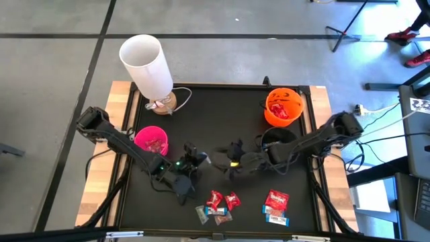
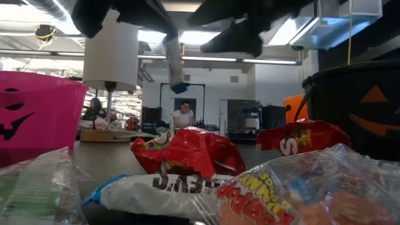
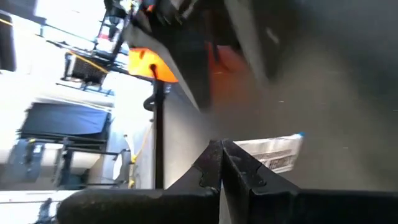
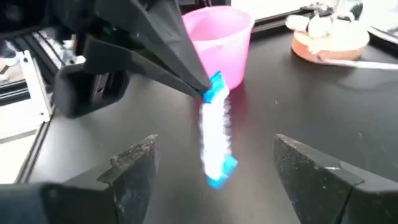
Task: Sort candy
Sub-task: Put the white chocolate into the black bucket
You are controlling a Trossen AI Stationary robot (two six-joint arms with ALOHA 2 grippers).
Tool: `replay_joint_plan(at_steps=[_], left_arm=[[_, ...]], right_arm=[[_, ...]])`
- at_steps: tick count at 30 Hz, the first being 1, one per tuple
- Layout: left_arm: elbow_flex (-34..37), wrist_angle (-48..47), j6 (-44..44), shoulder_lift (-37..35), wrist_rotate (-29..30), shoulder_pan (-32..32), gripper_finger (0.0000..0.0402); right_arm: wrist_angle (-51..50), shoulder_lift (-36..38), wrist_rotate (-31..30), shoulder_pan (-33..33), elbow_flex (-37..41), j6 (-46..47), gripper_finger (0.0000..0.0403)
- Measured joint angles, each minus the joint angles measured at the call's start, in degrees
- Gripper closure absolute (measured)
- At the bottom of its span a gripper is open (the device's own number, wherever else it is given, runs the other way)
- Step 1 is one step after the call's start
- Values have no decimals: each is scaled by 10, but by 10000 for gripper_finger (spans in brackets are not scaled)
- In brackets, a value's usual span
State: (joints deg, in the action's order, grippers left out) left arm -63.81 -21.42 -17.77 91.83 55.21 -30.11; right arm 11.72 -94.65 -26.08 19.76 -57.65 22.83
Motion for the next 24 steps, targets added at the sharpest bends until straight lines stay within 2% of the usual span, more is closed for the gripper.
replay_joint_plan(at_steps=[5, 11, 13, 16, 24], left_arm=[[0, 40, -24, 0, 11, 3, 401], [0, 77, -46, 0, 12, 5, 401], [0, 86, -56, 0, 12, 5, 401], [0, 88, -57, 0, 12, 5, 401], [0, 86, -49, 0, 7, 4, 401]], right_arm=[[92, -50, -8, -8, -4, -36, 95], [90, -94, -39, -25, -31, -60, 97], [93, -102, -40, -27, -37, -68, 108], [92, -106, -39, -27, -41, -80, 148], [92, -105, -11, -25, -40, -95, 298]])
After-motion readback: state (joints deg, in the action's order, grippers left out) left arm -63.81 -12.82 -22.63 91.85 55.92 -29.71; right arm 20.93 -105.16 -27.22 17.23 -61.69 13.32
